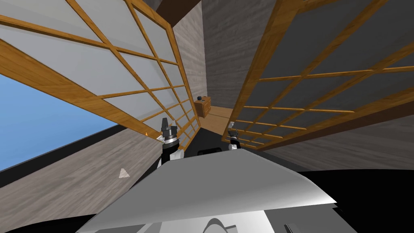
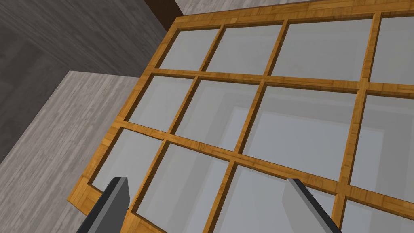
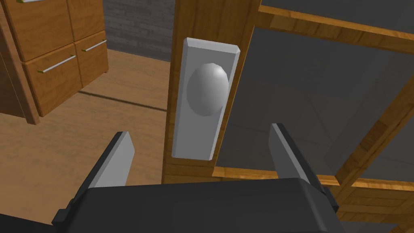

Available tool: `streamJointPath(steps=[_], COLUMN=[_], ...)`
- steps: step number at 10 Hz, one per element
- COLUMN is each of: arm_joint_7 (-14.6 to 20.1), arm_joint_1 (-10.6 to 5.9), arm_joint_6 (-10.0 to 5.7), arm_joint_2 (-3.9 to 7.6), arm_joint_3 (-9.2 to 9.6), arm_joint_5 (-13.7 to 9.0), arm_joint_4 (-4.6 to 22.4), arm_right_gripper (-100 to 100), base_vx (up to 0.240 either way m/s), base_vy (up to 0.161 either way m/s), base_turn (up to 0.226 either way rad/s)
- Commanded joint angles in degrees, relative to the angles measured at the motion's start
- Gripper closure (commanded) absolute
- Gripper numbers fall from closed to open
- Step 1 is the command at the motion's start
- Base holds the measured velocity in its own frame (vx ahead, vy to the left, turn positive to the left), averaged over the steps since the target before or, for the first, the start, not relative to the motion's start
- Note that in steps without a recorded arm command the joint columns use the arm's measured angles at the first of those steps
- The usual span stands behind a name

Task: Pull the door open

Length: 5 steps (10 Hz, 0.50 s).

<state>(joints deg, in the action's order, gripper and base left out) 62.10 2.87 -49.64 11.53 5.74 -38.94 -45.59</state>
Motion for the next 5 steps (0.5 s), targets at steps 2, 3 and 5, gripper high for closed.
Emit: streamJointPath(steps=[2,3,5], arm_joint_7=[3.37,4.86,7.05], arm_joint_1=[0.18,0.27,0.42], arm_joint_6=[0.05,0.06,0.07], arm_joint_2=[-0.38,-0.57,-0.87], arm_joint_3=[0.47,0.72,1.11], arm_joint_5=[-1.37,-2.09,-3.22], arm_joint_4=[-0.76,-1.14,-1.72], arm_right_gripper=[-100,-100,-100], base_vx=[-0.053,-0.064,-0.073], base_vy=[-0.012,-0.015,-0.006], base_turn=[0.026,0.046,0.039])
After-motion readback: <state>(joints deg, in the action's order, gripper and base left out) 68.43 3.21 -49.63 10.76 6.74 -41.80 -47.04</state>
